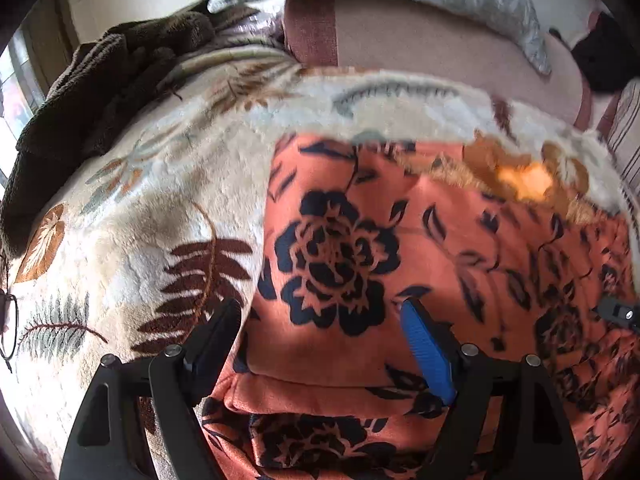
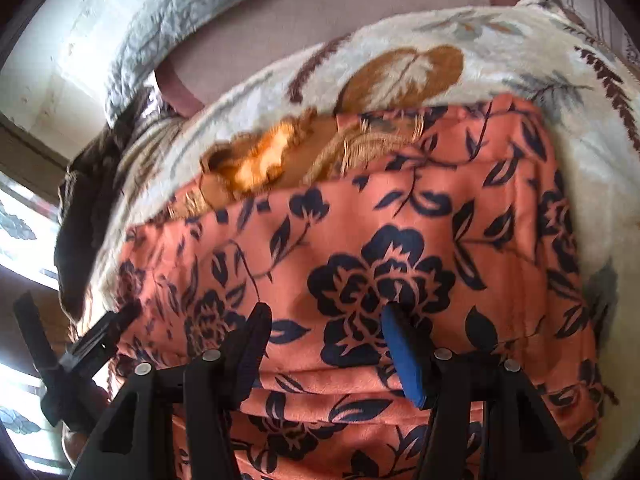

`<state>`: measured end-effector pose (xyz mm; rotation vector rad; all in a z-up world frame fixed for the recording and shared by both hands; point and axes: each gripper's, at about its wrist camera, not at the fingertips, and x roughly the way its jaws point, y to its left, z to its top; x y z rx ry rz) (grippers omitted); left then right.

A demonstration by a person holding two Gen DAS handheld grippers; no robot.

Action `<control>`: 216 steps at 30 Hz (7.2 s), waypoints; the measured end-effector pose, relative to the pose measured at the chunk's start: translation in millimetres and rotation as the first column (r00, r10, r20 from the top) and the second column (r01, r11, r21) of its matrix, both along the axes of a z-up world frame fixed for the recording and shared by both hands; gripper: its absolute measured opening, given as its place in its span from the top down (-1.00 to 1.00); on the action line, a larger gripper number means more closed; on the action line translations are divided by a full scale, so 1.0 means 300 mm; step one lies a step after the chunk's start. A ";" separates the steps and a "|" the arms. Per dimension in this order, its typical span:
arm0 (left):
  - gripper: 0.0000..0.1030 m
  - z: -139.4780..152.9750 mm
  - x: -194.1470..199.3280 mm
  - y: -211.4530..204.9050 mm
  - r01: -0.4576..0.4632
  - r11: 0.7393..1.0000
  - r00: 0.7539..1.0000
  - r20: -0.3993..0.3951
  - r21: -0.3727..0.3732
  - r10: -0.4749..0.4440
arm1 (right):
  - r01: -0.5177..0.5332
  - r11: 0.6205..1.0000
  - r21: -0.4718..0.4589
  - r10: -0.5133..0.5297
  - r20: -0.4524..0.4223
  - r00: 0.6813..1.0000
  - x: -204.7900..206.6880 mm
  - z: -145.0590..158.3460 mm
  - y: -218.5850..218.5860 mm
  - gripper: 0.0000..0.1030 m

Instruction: Fold small clothes

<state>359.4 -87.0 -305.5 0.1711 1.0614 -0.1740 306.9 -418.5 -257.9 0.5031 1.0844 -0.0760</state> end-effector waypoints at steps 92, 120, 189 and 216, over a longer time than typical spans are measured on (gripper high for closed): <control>0.86 -0.048 -0.787 0.501 -0.049 0.904 0.962 -0.264 -0.424 -0.072 | 0.092 0.982 0.167 -0.070 -0.134 0.989 -0.999 -0.078 -0.069 0.80; 0.87 0.397 -0.409 0.439 0.123 0.784 0.982 -0.040 -0.608 -0.185 | 0.123 0.960 0.252 -0.127 -0.003 0.992 -0.690 0.284 -0.274 0.02; -0.58 0.142 -0.095 0.196 -0.099 0.919 0.993 0.024 -0.381 0.117 | 0.241 0.952 0.187 -0.280 0.223 0.934 -0.203 0.128 -0.247 -0.21; -0.58 0.242 0.092 0.212 -0.118 0.916 0.976 0.125 -0.384 0.178 | 0.248 0.968 0.031 -0.244 0.336 0.910 -0.028 0.168 -0.269 -0.02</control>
